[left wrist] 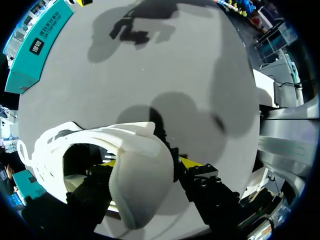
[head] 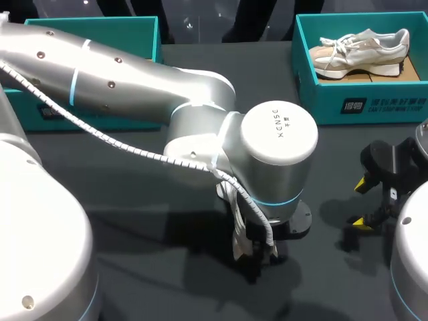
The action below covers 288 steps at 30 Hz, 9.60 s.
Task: Take the shoe out of the shoebox, open the shoe tongue, remove and reinsert the insole, then place the shoe into the shoebox
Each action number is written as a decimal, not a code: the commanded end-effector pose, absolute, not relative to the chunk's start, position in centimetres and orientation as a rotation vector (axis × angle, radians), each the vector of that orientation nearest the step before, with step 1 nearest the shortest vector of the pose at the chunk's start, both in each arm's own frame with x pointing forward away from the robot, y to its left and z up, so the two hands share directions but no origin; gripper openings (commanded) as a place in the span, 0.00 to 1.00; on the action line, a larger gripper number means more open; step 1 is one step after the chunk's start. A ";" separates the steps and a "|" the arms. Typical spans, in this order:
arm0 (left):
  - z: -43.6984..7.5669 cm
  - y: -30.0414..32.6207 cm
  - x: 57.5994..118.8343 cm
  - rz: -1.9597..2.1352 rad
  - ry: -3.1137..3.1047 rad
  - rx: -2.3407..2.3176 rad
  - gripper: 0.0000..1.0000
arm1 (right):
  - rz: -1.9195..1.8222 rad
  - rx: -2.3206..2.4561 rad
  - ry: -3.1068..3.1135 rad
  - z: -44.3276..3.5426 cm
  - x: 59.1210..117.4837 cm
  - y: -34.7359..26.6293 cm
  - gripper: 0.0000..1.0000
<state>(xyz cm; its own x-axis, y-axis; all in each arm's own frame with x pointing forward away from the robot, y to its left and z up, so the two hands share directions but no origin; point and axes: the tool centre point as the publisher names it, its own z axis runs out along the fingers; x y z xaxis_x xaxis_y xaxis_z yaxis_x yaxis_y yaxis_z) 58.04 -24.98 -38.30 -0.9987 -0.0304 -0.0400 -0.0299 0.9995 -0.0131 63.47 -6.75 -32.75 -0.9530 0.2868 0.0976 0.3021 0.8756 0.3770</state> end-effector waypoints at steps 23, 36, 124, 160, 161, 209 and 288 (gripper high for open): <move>-38.8 -25.3 57.2 0.018 3.095 -0.129 0.36 | -0.613 -0.474 -3.008 -32.7 63.2 -6.8 1.00; -37.1 -24.4 57.3 -0.010 3.087 -0.123 0.00 | -0.613 -0.474 -3.008 -32.7 63.2 -6.8 1.00; -15.8 0.1 81.6 -0.173 3.310 0.452 0.00 | -0.613 -0.474 -3.008 -32.7 63.2 -6.8 1.00; -14.9 11.1 91.7 -0.197 3.345 0.291 0.00 | -0.613 -0.474 -3.008 -32.7 63.2 -6.8 1.00; -14.9 11.1 91.7 -0.197 3.345 0.291 0.00 | -0.613 -0.474 -3.008 -32.7 63.2 -6.8 1.00; -17.2 25.0 99.9 -0.139 2.951 1.578 0.00 | -0.613 -0.474 -3.008 -32.7 63.2 -6.8 1.00; -27.6 29.8 105.8 0.281 2.275 2.452 0.00 | -0.613 -0.474 -3.008 -32.7 63.2 -6.8 1.00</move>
<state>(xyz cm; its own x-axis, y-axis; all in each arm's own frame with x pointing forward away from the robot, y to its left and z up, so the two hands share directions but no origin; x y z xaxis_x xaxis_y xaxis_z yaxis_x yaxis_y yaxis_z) 105.83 29.72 -27.81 0.0770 0.9605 0.2675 0.9967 -0.0670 -0.0462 63.47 -6.75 -32.75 -0.9530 0.2868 0.0976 0.3021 0.8756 0.3770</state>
